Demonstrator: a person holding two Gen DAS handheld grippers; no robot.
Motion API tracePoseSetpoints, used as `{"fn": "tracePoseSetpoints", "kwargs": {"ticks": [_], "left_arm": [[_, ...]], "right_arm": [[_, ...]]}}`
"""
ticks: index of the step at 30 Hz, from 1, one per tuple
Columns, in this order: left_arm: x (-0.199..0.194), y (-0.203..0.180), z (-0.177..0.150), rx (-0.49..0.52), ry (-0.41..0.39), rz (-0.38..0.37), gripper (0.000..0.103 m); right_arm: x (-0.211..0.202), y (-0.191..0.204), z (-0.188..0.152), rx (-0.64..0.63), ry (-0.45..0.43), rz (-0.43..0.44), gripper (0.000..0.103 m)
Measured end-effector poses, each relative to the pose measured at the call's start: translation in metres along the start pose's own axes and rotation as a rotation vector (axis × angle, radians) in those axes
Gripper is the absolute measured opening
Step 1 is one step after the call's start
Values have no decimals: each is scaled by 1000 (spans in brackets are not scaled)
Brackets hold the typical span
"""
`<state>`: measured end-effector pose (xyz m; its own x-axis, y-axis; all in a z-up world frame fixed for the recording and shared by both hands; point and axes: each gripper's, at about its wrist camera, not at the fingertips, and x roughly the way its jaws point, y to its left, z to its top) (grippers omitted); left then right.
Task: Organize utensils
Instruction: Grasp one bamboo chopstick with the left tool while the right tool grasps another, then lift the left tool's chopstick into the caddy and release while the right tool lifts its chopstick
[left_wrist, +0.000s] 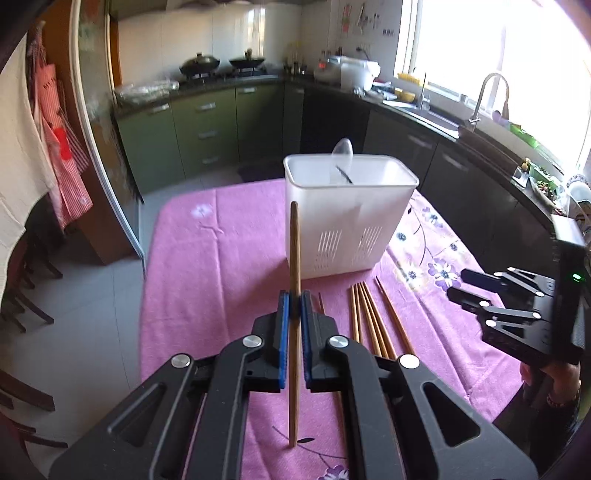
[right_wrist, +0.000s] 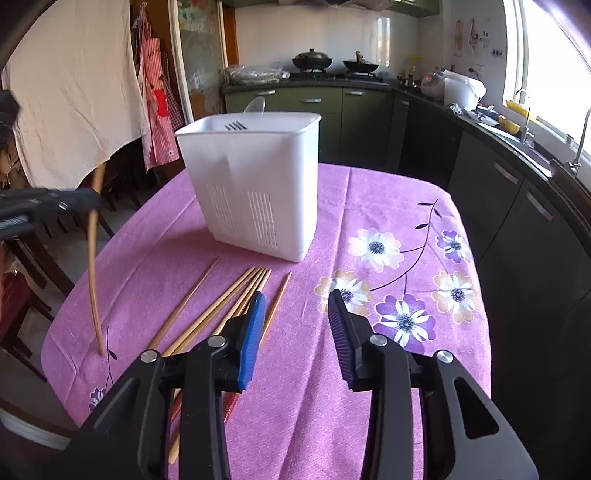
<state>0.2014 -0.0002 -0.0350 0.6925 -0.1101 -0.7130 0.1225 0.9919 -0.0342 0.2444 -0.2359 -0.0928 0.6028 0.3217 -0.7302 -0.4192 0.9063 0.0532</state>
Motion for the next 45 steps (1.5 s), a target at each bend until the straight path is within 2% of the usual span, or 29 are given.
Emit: {"fn": "tracePoseSetpoints", "kwargs": {"ticks": [4, 13, 18, 27, 30, 31, 32, 37, 40, 45], "left_arm": [[-12, 4, -6, -4, -23, -13, 6], [-36, 16, -18, -9, -85, -33, 6], [-39, 18, -23, 0, -92, -50, 6], [-40, 21, -27, 9, -110, -73, 6], [-41, 22, -27, 15, -111, -78, 6], [-42, 22, -28, 17, -111, -79, 6], [-42, 21, -28, 22, -111, -79, 6], [-43, 20, -28, 23, -112, -78, 6], [-43, 20, -28, 29, -109, -76, 6], [-43, 17, -28, 32, -105, -75, 6]], "right_arm": [[14, 1, 4, -6, 46, 2, 36], [86, 5, 21, 2, 260, 28, 33], [109, 4, 27, 22, 322, 8, 25], [133, 18, 28, 0, 396, -28, 25], [133, 24, 28, -6, 399, -32, 20], [134, 26, 28, -9, 399, -33, 12], [134, 30, 26, -16, 397, -35, 9], [126, 32, 22, -21, 365, -20, 6], [101, 25, 24, -10, 296, -2, 6], [30, 17, 35, -2, 128, 21, 6]]}}
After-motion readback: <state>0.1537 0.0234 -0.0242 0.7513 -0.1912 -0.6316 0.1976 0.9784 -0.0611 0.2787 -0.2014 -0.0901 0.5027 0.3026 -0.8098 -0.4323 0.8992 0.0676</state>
